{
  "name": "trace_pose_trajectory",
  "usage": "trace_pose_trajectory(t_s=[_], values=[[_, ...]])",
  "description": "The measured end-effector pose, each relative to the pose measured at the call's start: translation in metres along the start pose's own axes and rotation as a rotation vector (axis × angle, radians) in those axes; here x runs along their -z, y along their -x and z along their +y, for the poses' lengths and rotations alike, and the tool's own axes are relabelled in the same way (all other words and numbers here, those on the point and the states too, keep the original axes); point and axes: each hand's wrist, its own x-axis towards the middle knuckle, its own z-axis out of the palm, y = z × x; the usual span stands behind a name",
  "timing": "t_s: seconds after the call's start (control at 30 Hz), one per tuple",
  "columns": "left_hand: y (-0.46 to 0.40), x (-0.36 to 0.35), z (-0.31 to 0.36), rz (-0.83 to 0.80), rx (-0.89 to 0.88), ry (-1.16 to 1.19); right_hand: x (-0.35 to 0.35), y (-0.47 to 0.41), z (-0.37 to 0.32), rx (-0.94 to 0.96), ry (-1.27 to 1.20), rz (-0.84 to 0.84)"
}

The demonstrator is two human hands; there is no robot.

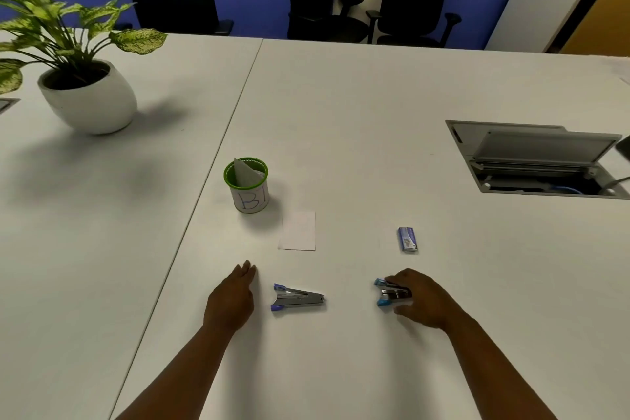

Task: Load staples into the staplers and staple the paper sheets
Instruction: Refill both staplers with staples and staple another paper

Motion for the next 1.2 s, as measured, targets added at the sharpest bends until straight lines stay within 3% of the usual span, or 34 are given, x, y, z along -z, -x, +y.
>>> trace_pose_trajectory(t_s=[0.2, 0.4, 0.57, 0.87, 1.0, 1.07, 1.2], values=[[0.019, -0.004, 0.009, -0.079, 0.037, -0.035, -0.019, -0.003, -0.041, 0.134, -0.036, 0.349], [0.017, 0.004, 0.014, -0.177, 0.012, -0.119, -0.054, -0.028, -0.119, 0.313, 0.124, 0.146], [0.016, 0.007, 0.011, -0.237, 0.021, -0.118, -0.075, -0.036, -0.142, 0.442, 0.276, -0.033], [0.008, 0.013, 0.019, -0.307, 0.09, -0.179, -0.085, -0.032, -0.126, 0.439, 0.283, 0.113], [0.004, 0.017, 0.027, -0.331, 0.144, -0.217, -0.073, -0.023, -0.12, 0.299, -0.079, 0.151], [0.004, 0.018, 0.031, -0.333, 0.141, -0.233, -0.06, -0.015, -0.12, 0.188, -0.396, 0.148], [0.004, 0.018, 0.037, -0.321, 0.18, -0.241, -0.031, 0.003, -0.119, -0.05, -1.08, -0.033]])
